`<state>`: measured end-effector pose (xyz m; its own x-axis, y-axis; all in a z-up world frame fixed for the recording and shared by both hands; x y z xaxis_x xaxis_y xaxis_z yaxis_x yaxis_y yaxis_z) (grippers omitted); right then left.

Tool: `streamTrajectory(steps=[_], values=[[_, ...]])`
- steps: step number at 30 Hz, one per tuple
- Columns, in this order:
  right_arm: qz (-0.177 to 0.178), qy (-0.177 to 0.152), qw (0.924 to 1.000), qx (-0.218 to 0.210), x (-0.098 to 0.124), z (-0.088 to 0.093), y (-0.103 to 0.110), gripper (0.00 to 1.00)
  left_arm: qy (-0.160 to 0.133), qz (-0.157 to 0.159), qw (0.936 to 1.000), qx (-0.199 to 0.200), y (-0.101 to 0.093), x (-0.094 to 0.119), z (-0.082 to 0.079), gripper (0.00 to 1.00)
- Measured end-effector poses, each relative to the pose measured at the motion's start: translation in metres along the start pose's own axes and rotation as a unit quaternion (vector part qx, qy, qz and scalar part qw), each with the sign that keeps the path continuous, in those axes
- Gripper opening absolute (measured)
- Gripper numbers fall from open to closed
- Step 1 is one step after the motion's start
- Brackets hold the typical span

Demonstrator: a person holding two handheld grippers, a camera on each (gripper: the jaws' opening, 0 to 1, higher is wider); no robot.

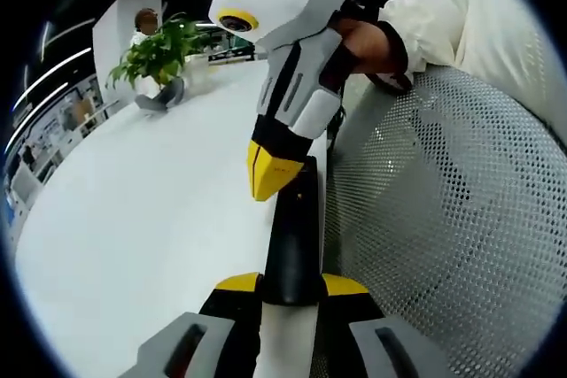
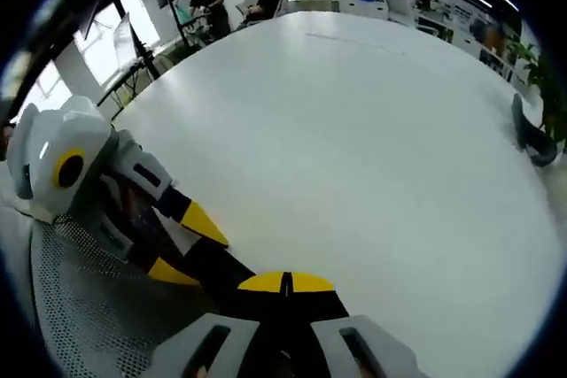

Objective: Press the specified remote control buttons in sequence, fully releasing each button before pressing the next.

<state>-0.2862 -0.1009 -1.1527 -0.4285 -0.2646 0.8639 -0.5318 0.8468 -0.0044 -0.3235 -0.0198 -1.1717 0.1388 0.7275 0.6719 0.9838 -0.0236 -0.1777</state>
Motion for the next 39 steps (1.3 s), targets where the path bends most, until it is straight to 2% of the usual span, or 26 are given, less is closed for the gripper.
streamTrajectory(steps=[2, 8, 17, 27, 39], values=[[-0.004, 0.000, 0.9999, -0.010, 0.001, 0.000, -0.001, 0.00, -0.001, 0.000, 1.0000, 0.007, 0.000, 0.001, 0.000, 0.24], [-0.005, 0.000, 0.9999, -0.013, 0.002, 0.000, 0.001, 0.00, -0.003, -0.032, 0.9989, 0.034, 0.014, 0.009, 0.005, 0.24], [-0.017, 0.006, 0.9998, -0.010, 0.002, 0.001, 0.006, 0.00, -0.008, -0.038, 0.9980, 0.049, 0.014, 0.009, 0.004, 0.27], [-0.034, 0.014, 0.9993, -0.002, 0.000, 0.004, 0.013, 0.00, -0.010, -0.043, 0.9981, 0.044, 0.014, 0.009, 0.005, 0.25], [-0.029, 0.014, 0.9995, -0.002, -0.002, 0.003, 0.011, 0.00, -0.008, -0.037, 0.9987, 0.035, 0.014, 0.007, 0.004, 0.24]])
Point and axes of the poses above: the point that each gripper's makers call its tool centre point, and the gripper's own axes: x roughly backward along the fingers, y roughly to its left, z roughly out of its underside, the point moved 3 cm from there along x, roughly backward along the fingers, and after that the axes turned 15 degrees about z, right-handed, at the moved point
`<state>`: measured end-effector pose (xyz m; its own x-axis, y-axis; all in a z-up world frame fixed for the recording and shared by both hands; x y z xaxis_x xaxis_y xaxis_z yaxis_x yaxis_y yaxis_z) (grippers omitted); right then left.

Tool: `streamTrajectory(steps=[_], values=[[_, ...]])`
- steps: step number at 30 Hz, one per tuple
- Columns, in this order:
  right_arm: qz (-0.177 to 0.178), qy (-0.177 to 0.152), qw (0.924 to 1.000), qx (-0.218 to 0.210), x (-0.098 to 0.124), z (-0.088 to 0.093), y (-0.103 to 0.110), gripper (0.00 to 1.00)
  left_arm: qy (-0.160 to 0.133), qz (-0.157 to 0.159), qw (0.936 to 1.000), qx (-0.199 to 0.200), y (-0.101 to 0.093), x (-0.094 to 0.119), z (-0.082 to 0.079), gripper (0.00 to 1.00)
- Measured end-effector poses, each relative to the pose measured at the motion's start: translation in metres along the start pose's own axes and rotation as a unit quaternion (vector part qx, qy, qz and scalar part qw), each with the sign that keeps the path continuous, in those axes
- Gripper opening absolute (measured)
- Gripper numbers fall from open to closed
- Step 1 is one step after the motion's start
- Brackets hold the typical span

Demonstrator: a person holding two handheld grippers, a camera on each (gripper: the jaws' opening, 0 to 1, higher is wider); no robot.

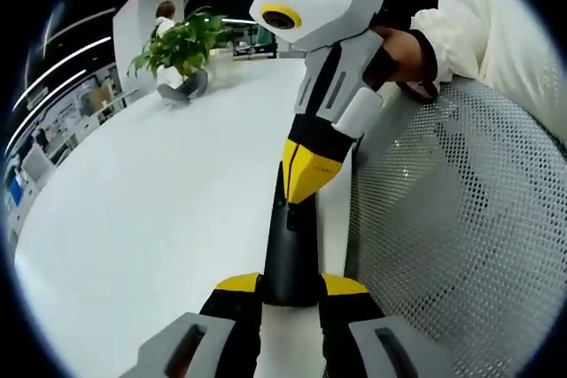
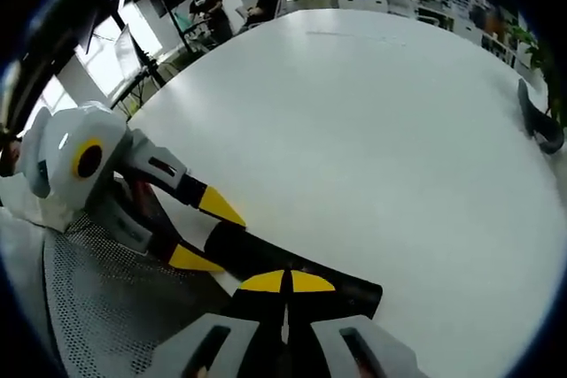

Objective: Press the specified remote control buttons in sequence, fully releasing each button before pressing the next.

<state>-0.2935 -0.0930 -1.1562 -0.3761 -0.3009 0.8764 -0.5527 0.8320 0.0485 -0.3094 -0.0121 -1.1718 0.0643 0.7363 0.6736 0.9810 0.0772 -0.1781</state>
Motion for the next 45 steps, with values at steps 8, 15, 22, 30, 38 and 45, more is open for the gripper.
streamTrajectory(steps=[8, 15, 22, 30, 38, 45], values=[[-0.001, -0.004, 1.0000, -0.005, 0.0004, 0.0002, 0.0005, 0.00, -0.001, 0.000, 1.0000, 0.002, 0.0008, -0.0004, -0.0007, 0.24], [0.004, -0.011, 0.9999, 0.011, 0.0000, 0.0009, 0.0016, 0.00, -0.003, 0.001, 1.0000, 0.000, 0.0008, -0.0004, -0.0013, 0.24], [0.009, -0.015, 0.9996, 0.020, -0.0005, 0.0009, 0.0016, 0.00, -0.003, 0.000, 1.0000, 0.001, 0.0000, 0.0002, -0.0022, 0.25], [0.010, -0.014, 0.9996, 0.022, 0.0001, 0.0001, 0.0014, 0.00, -0.006, 0.000, 1.0000, 0.001, 0.0001, 0.0005, -0.0022, 0.25], [0.008, -0.005, 0.9999, 0.008, 0.0047, 0.0002, -0.0006, 0.00, -0.007, 0.001, 1.0000, 0.001, 0.0005, 0.0006, -0.0017, 0.25], [-0.006, 0.018, 0.9998, -0.005, 0.0075, 0.0049, 0.0031, 0.00, -0.008, 0.000, 1.0000, 0.002, 0.0007, 0.0006, -0.0013, 0.25]])
Point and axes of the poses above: the point that each gripper's makers call its tool centre point, and the gripper's own axes: x roughly backward along the fingers, y roughly to its left, z roughly out of its underside, the point moved 3 cm from there along x, roughly backward along the fingers, and after that the axes turned 15 degrees about z, right-handed, at the moved point
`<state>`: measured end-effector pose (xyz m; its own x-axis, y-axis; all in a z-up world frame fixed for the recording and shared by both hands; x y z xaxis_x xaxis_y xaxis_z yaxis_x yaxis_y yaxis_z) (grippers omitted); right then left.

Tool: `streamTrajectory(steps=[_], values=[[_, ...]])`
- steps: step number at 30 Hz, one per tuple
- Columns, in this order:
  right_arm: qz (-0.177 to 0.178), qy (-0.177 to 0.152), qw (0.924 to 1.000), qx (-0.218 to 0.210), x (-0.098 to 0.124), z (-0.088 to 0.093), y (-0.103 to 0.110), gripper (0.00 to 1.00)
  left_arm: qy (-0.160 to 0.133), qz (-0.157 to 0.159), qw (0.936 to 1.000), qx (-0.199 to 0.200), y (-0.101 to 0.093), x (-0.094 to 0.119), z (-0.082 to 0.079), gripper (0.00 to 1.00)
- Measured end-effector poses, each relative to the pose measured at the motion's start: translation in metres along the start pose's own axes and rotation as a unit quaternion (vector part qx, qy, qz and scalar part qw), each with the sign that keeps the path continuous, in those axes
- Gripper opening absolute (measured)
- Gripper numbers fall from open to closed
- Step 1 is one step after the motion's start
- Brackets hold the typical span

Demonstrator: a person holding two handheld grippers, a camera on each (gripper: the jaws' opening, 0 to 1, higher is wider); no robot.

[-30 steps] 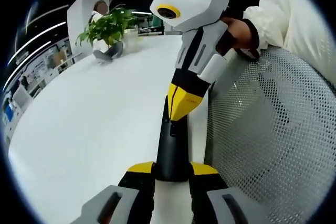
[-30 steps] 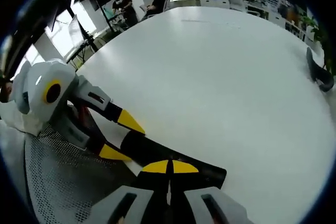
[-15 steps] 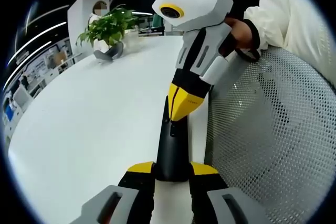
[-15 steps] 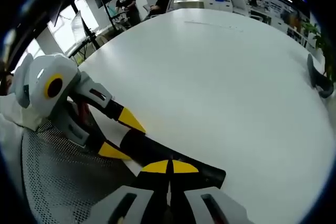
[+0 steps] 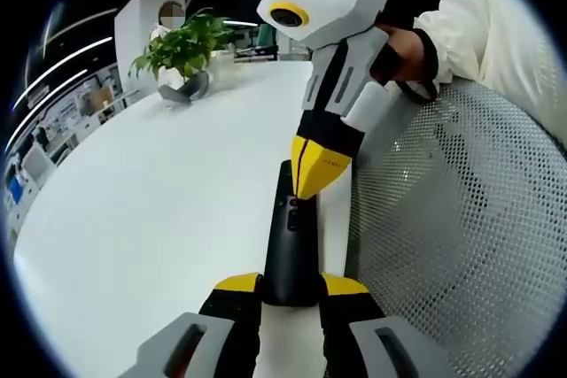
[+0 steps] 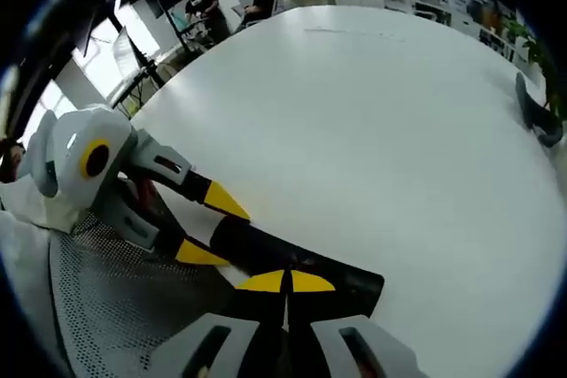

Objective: Press the specified remote control buttons in sequence, fully releasing each button before pressing the next.

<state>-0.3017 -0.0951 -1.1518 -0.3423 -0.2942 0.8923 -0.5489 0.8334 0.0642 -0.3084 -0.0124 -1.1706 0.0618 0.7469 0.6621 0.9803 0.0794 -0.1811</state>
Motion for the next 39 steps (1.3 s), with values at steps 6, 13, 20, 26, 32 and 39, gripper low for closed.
streamTrajectory(steps=[6, 13, 20, 26, 32, 39], values=[[-0.004, 0.007, 1.0000, 0.003, -0.0016, 0.0017, 0.0018, 0.00, 0.000, 0.000, 1.0000, -0.001, 0.0008, -0.0007, 0.0007, 0.25], [-0.001, 0.012, 0.9998, 0.016, -0.0033, 0.0037, 0.0029, 0.00, 0.000, 0.000, 1.0000, -0.001, 0.0005, -0.0003, 0.0006, 0.25], [0.004, 0.012, 0.9996, 0.024, -0.0038, 0.0040, 0.0032, 0.00, 0.000, 0.000, 1.0000, -0.001, 0.0006, -0.0003, 0.0009, 0.25], [0.004, 0.015, 0.9995, 0.026, -0.0045, 0.0049, 0.0035, 0.00, -0.001, 0.000, 1.0000, -0.001, -0.0002, -0.0001, 0.0006, 0.25], [0.004, 0.015, 0.9996, 0.025, -0.0049, 0.0052, 0.0032, 0.00, -0.002, 0.000, 1.0000, -0.001, 0.0000, -0.0005, 0.0009, 0.25], [0.008, 0.016, 0.9990, 0.041, -0.0054, 0.0064, 0.0045, 0.00, -0.002, 0.000, 1.0000, -0.002, -0.0004, -0.0003, 0.0007, 0.25]])
Point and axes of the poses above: the point that each gripper's makers call its tool centre point, and the gripper's own axes: x roughly backward along the fingers, y roughly to its left, z roughly out of its underside, the point moved 3 cm from there along x, roughly backward along the fingers, and after that the axes turned 15 degrees about z, right-handed, at the moved point
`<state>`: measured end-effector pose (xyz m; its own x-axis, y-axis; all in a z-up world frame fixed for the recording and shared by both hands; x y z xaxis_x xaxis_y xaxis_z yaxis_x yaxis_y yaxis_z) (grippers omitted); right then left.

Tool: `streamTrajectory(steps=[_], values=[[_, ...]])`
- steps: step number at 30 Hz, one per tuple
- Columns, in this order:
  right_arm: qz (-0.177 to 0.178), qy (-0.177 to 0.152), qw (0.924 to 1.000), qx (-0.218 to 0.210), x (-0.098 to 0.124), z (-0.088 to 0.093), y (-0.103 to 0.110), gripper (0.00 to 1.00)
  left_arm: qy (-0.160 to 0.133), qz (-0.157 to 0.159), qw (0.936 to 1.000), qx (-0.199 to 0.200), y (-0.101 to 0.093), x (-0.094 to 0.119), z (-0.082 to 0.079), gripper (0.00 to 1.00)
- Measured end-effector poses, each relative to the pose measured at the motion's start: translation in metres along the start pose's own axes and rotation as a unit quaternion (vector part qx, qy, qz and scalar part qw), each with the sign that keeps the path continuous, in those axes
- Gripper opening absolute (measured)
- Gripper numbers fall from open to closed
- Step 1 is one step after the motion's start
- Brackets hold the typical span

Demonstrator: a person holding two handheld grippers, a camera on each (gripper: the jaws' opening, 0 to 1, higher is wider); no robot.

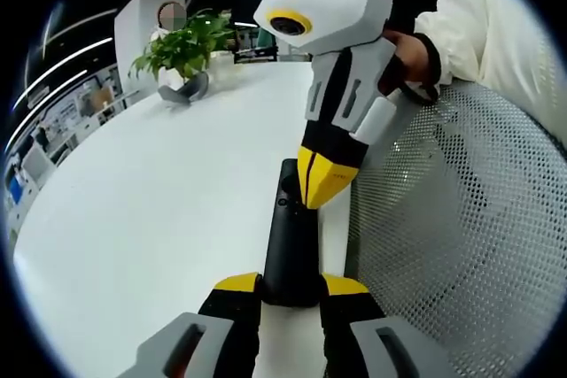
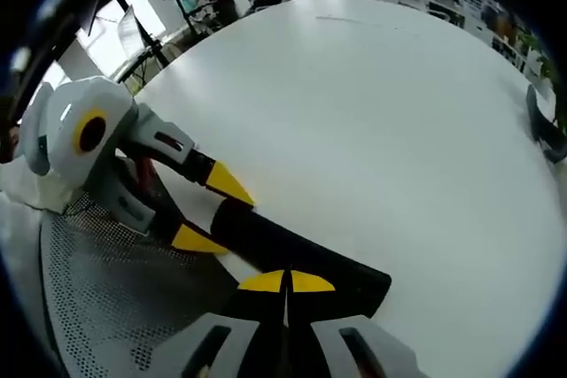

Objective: Press the specified remote control buttons in sequence, fully releasing each button before pressing the next.

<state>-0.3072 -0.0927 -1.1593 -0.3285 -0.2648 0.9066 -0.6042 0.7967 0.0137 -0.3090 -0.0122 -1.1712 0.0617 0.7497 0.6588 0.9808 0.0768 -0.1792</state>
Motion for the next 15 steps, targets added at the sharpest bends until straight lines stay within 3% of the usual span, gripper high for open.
streamTrajectory(steps=[12, 15], values=[[0.002, -0.011, 0.9999, 0.005, -0.0002, -0.0004, -0.0001, 0.00, 0.001, -0.001, 1.0000, 0.000, 0.0010, -0.0002, 0.0004, 0.25], [-0.005, -0.007, 0.9999, -0.010, 0.0002, -0.0012, -0.0012, 0.00, 0.001, -0.001, 1.0000, 0.001, 0.0010, 0.0000, 0.0004, 0.25]])
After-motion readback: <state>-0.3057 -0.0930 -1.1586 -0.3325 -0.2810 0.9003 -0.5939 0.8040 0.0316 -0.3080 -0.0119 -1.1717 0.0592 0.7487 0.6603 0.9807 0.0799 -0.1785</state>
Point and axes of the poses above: the point that each gripper's makers call its tool centre point, and the gripper's own axes: x roughly backward along the fingers, y roughly to its left, z roughly out of its underside, the point moved 3 cm from there along x, roughly backward along the fingers, and after that the axes turned 15 degrees about z, right-handed, at the moved point
